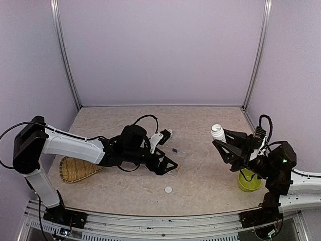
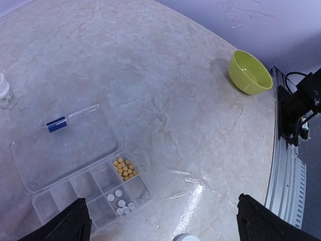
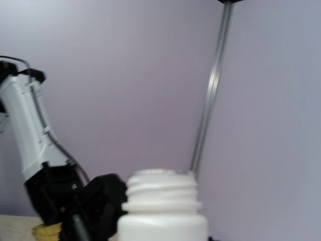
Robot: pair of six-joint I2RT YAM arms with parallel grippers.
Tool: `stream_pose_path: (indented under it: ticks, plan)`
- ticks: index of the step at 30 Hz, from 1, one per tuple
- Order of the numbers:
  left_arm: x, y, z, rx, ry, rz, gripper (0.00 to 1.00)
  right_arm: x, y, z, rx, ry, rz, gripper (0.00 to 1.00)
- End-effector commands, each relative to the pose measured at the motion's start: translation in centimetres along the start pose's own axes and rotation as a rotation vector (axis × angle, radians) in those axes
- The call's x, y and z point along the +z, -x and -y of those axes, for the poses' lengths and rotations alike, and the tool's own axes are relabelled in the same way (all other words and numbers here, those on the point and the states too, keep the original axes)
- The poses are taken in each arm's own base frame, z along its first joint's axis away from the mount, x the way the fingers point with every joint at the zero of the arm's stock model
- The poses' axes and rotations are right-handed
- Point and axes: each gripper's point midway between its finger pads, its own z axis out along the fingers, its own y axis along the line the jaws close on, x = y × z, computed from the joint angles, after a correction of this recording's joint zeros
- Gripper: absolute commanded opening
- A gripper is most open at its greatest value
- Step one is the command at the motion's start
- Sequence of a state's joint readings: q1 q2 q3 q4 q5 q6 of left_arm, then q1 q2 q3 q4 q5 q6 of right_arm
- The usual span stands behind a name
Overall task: Sort the pills into containers
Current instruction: Pick up the lid of the pill bottle from the center of the board.
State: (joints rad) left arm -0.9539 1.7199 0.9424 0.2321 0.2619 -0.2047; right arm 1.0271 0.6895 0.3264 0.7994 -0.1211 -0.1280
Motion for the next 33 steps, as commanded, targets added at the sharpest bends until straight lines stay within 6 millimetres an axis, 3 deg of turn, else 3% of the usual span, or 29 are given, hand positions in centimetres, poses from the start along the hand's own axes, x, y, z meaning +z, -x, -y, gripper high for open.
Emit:
stream_pose_path:
  ticks: [1, 8, 15, 21, 25, 26, 27, 29, 33]
  plan:
    - [0.2, -2.7, 0.5, -0.005, 0.039, -0.116, 0.99, -2.1, -0.3, -1.5, 0.022, 0.063, 0.049, 0.19]
    - [-0.2, -5.2, 2.1, -0.040, 0.056, -0.205, 0.99, -4.3, -1.3, -4.7, 0.021, 0.218, 0.076, 0.19]
    - [-0.6, -6.2, 2.6, -0.058, 0.045, -0.238, 0.99, -6.4, -2.6, -9.8, -0.027, 0.522, 0.077, 0.23]
    - [-0.5, -6.1, 2.7, -0.047, 0.039, -0.249, 0.99, -6.1, -3.4, -11.5, -0.083, 0.658, 0.030, 0.25]
    - [-0.4, -6.2, 2.8, -0.035, 0.028, -0.255, 0.99, -5.3, -3.9, -12.3, -0.101, 0.744, -0.008, 0.37]
    - [-0.3, -6.3, 2.8, -0.031, 0.027, -0.259, 0.99, -5.2, -4.3, -12.6, -0.119, 0.777, -0.030, 0.33]
    - [-0.2, -6.5, 2.7, -0.028, 0.028, -0.266, 0.99, -4.8, -4.0, -12.7, -0.167, 0.803, -0.019, 0.15]
    - [-0.1, -6.6, 2.6, -0.021, 0.025, -0.273, 0.99, -3.7, -4.3, -12.4, -0.220, 0.800, -0.045, 0.03]
    - [-0.1, -6.0, 2.4, -0.002, 0.015, -0.264, 0.99, -2.1, -4.9, -11.0, -0.265, 0.756, -0.064, 0.00]
